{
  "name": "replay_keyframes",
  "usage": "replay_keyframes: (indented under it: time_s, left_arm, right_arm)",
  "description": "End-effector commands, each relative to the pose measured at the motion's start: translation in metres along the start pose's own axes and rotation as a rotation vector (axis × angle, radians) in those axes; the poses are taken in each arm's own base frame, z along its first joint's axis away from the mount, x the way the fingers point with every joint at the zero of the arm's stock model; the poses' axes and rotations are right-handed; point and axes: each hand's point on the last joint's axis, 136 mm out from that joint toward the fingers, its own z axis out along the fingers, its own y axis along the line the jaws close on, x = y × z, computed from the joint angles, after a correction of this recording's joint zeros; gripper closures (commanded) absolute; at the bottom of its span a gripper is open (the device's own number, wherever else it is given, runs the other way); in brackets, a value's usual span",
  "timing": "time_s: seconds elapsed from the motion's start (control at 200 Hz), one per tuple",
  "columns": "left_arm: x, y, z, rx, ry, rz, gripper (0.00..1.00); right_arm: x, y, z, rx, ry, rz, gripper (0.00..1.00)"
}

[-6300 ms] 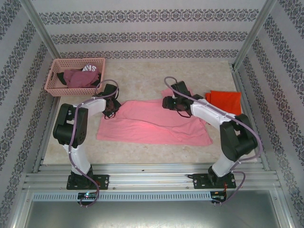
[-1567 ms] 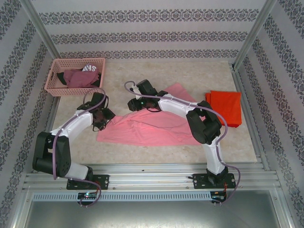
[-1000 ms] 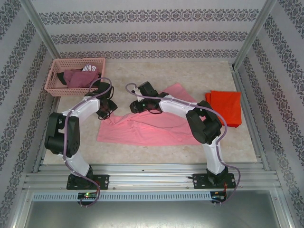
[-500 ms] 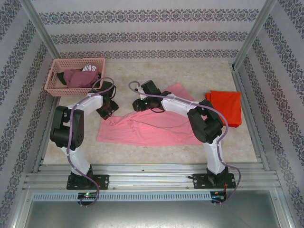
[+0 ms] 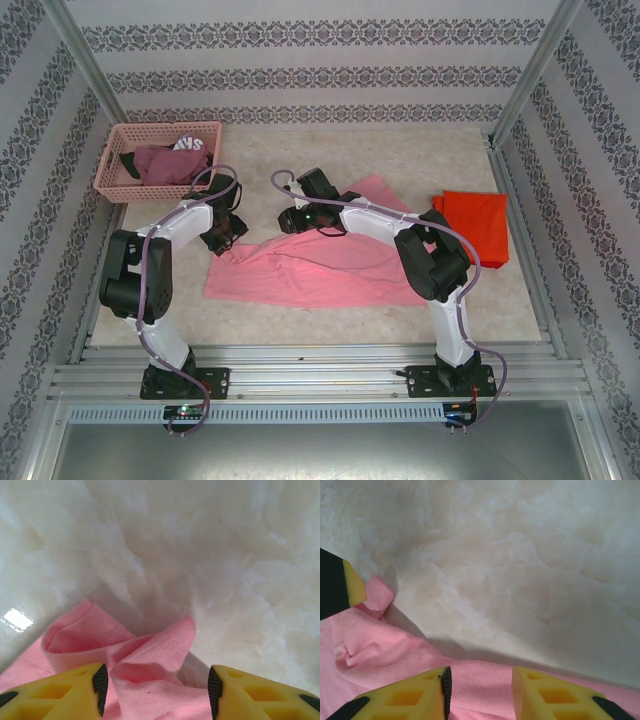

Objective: Fold and stack the t-shirts

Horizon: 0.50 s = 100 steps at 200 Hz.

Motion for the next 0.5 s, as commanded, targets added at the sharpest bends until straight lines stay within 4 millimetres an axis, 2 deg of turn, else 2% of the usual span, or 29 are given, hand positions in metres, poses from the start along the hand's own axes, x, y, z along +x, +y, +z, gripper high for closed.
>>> replay_keyframes:
  time_s: [0.0, 0.185, 0.37, 0.495]
  left_arm:
    - [0.005, 0.004, 0.005, -0.004, 0.018, -0.013, 0.47]
    - [0.010, -0.002, 0.009, 0.030, 0.048, -0.022, 0.78]
    - [0.013, -0.004, 0.012, 0.039, 0.063, -0.027, 1.00]
    - [0.005, -0.008, 0.005, 0.060, 0.023, -0.034, 1.00]
  right_arm:
    - [-0.002, 0.003, -0.006, -0.018, -0.012, 0.015, 0.63]
    - [-0.001, 0.001, -0.006, -0.018, -0.009, 0.021, 0.62]
    - [-0.001, 0.001, -0.007, -0.018, -0.010, 0.024, 0.63]
    - [-0.001, -0.002, -0.010, -0.013, -0.011, 0.029, 0.63]
